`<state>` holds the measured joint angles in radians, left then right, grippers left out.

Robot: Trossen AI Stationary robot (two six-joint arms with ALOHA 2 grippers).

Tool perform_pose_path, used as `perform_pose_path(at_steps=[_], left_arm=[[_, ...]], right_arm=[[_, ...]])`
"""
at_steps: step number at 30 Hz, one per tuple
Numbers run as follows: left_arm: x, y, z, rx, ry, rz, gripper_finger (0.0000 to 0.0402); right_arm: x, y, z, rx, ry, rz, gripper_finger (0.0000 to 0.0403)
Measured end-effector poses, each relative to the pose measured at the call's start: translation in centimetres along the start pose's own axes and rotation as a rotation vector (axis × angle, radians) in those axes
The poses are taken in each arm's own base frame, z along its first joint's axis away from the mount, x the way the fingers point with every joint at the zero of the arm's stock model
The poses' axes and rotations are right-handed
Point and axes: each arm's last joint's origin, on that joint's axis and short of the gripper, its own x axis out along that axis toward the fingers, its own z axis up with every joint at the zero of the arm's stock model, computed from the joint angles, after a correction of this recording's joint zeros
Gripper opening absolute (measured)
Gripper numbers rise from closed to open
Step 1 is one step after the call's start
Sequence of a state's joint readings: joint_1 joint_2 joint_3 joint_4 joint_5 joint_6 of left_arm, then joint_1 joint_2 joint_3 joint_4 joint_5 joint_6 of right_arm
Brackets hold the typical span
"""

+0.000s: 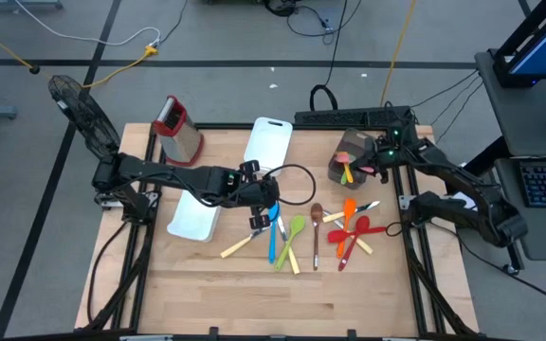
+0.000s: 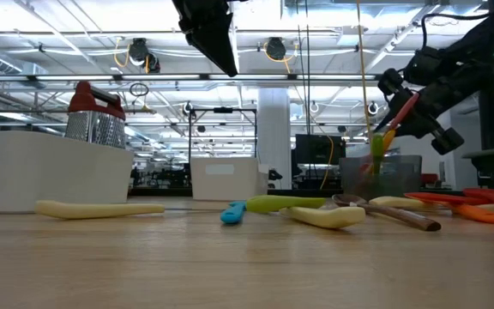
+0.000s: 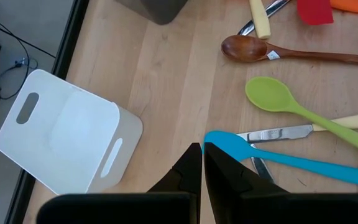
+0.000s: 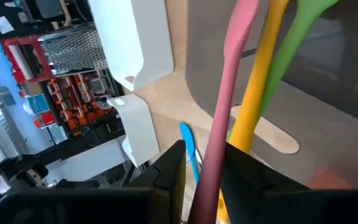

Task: Pick & Place Kitchen Items
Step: Put the pink spatula into the black bin

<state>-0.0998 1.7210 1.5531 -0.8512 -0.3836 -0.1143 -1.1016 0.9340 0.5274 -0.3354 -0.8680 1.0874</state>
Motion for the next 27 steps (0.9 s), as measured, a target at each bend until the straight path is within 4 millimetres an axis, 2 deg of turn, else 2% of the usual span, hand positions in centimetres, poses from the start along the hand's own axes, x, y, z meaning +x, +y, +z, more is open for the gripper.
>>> perform_pose_path(at_steps=[10, 18, 27], left_arm=[[0.0, 0.0, -0.1, 0.004, 0.012, 0.001, 0.0021], [0.0, 0.0, -0.1, -0.016, 0.012, 0.000, 0.0021], [0.0, -0.1, -0.1, -0.018, 0.016, -0.025, 0.0021]], right_arm=[[-0.5, 0.0, -1.4, 0.040, 0.030, -0.019, 0.0079], [-1.0, -0.3, -0.7, 0.012, -0.082, -0.044, 0.0079], [-0.8, -0.9, -1.3, -0.004, -0.011, -0.089, 0.0071]])
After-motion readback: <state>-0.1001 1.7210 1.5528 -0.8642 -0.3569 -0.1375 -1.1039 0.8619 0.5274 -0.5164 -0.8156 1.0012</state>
